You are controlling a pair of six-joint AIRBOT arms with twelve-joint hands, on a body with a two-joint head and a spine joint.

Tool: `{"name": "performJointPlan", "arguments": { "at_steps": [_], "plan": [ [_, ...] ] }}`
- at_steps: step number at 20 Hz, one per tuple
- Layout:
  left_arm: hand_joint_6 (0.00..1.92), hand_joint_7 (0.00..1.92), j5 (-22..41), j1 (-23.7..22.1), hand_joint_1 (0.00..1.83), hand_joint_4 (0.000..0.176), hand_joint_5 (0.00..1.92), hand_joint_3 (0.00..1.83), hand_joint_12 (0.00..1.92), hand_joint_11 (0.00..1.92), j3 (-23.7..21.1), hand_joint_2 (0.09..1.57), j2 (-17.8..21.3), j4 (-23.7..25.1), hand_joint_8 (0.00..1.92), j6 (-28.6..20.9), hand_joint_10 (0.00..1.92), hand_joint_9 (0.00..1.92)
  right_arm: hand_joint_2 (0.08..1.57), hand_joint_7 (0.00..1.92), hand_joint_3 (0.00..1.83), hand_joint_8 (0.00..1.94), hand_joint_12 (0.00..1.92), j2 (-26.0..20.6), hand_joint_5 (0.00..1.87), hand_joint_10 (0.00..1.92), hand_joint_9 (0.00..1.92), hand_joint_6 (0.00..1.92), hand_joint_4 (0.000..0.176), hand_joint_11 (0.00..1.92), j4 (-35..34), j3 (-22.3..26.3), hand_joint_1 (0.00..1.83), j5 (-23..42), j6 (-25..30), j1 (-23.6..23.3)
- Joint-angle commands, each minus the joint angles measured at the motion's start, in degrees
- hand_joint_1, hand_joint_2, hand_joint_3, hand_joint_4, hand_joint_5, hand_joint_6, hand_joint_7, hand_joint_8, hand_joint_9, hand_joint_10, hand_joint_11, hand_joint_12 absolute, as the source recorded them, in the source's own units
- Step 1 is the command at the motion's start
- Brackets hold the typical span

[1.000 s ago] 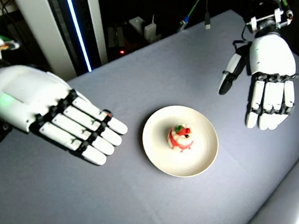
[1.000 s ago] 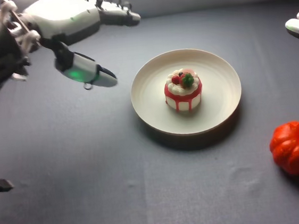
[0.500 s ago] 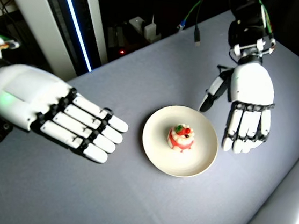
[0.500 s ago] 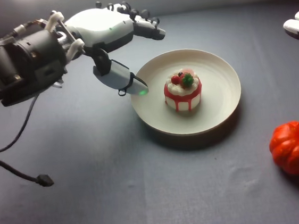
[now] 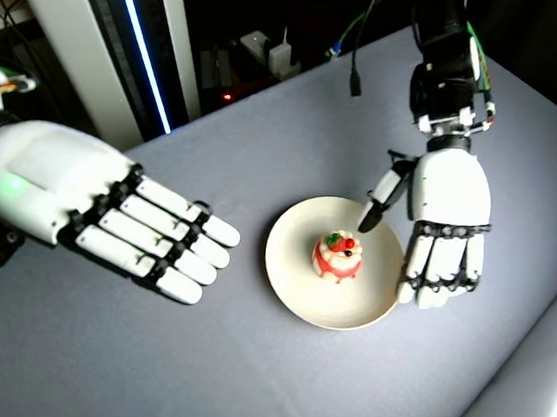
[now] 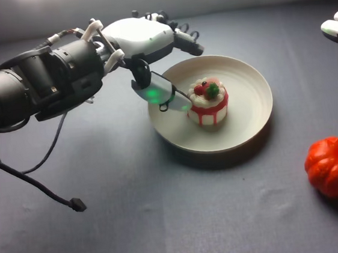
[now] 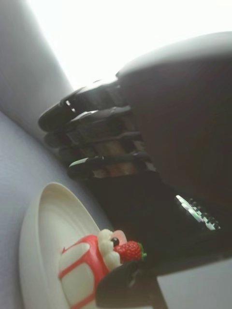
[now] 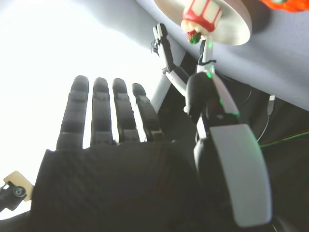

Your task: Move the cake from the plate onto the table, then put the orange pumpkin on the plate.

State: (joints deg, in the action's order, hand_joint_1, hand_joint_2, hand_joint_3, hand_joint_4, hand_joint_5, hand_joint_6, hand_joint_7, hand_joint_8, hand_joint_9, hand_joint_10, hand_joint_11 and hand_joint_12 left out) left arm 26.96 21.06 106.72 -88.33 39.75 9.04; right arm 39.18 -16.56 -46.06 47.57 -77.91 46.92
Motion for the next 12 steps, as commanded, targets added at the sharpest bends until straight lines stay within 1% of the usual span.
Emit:
{"name": "performJointPlan", "arguments": {
  "at_steps": [1, 3, 4, 5, 6, 7, 8, 9, 10, 12],
  "plan": [
    [0.00, 0.40, 6.90, 0.19, 0.71, 0.000, 0.48, 0.01, 1.15, 0.00, 0.54, 0.95, 0.56, -3.43, 0.01, -0.05, 0.01, 0.43, 1.35, 0.00, 0.00, 0.00, 0.00, -0.21, 0.00, 0.00, 0.00, 0.00, 0.000, 0.00, 0.29, -0.29, 0.37, 7.01, 0.37, -0.66],
    [0.00, 0.37, 7.61, 0.27, 0.78, 0.000, 0.47, 0.00, 1.05, 0.00, -0.13, 0.91, 0.43, -4.59, 0.00, -0.05, 0.00, 0.38, 1.34, 0.00, 0.00, 0.00, 0.00, 0.04, 0.00, 0.00, 0.00, 0.00, 0.000, 0.00, 0.29, -0.36, 0.36, 7.01, 0.38, -0.65],
    [0.00, 0.37, 7.77, 0.28, 0.79, 0.000, 0.48, 0.00, 1.04, 0.00, -0.30, 0.91, 0.27, -4.59, 0.00, -0.05, 0.00, 0.38, 1.35, 0.00, 0.00, 0.00, 0.00, 0.14, 0.00, 0.00, 0.00, 0.00, 0.000, 0.00, 0.29, -0.43, 0.35, 7.02, 0.38, -0.65],
    [0.00, 0.38, 8.53, 0.80, 0.78, 0.000, 0.48, 0.00, 1.07, 0.00, -0.23, 0.88, -0.11, -5.90, 0.00, -0.05, 0.00, 0.38, 1.34, 0.00, 0.00, 0.00, 0.00, 0.15, 0.00, 0.00, 0.00, 0.00, 0.000, 0.00, 0.35, -0.48, 0.36, 7.03, 0.38, -0.65],
    [0.00, 0.36, 9.37, 1.15, 0.81, 0.005, 0.48, 0.00, 1.03, 0.00, -0.05, 0.87, -0.35, -7.16, 0.00, -0.05, 0.00, 0.36, 1.34, 0.00, 0.00, 0.00, 0.00, 0.15, 0.00, 0.00, 0.00, 0.00, 0.000, 0.00, 0.35, -0.50, 0.35, 7.03, 0.42, -0.66],
    [0.00, 0.35, 10.19, 1.58, 0.80, 0.005, 0.47, 0.00, 1.04, 0.00, 0.23, 0.87, -0.59, -7.82, 0.00, -0.05, 0.00, 0.36, 1.33, 0.00, 0.00, 0.00, 0.00, 0.15, 0.00, 0.00, 0.00, 0.00, 0.000, 0.00, 0.38, -0.50, 0.32, 7.03, 0.58, -0.66],
    [0.00, 0.35, 10.15, 1.79, 0.80, 0.000, 0.46, 0.00, 1.10, 0.00, 0.28, 0.87, -0.62, -7.71, 0.00, -0.05, 0.01, 0.38, 1.33, 0.00, 0.00, 0.00, 0.00, 0.10, 0.00, 0.00, 0.00, 0.00, 0.000, 0.00, 0.55, -0.50, 0.32, 7.03, 0.87, -0.66],
    [0.00, 0.33, 9.96, 1.92, 0.81, 0.000, 0.46, 0.00, 1.14, 0.00, 0.13, 0.88, -0.44, -7.38, 0.00, -0.05, 0.01, 0.39, 1.33, 0.00, 0.00, 0.00, 0.00, 0.04, 0.00, 0.00, 0.00, 0.00, 0.000, 0.01, 0.59, -0.49, 0.33, 7.02, 0.94, -0.66],
    [0.00, 0.34, 9.98, 2.11, 0.82, 0.000, 0.46, 0.00, 1.15, 0.00, -0.20, 0.88, -0.07, -7.38, 0.01, -0.05, 0.00, 0.38, 1.33, 0.00, 0.00, 0.00, 0.00, 0.03, 0.00, 0.00, 0.00, 0.00, 0.000, 0.01, 0.59, -0.49, 0.32, 7.01, 0.99, -0.66],
    [0.00, 0.37, 10.21, 2.39, 0.79, 0.000, 0.47, 0.00, 1.13, 0.00, -0.74, 0.87, 0.31, -7.42, 0.01, -0.05, 0.00, 0.38, 1.32, 0.00, 0.00, 0.00, 0.01, 0.04, 0.01, 0.00, 0.00, 0.00, 0.000, 0.02, 0.58, -0.47, 0.34, 7.00, 1.00, -0.66]
  ]
}}
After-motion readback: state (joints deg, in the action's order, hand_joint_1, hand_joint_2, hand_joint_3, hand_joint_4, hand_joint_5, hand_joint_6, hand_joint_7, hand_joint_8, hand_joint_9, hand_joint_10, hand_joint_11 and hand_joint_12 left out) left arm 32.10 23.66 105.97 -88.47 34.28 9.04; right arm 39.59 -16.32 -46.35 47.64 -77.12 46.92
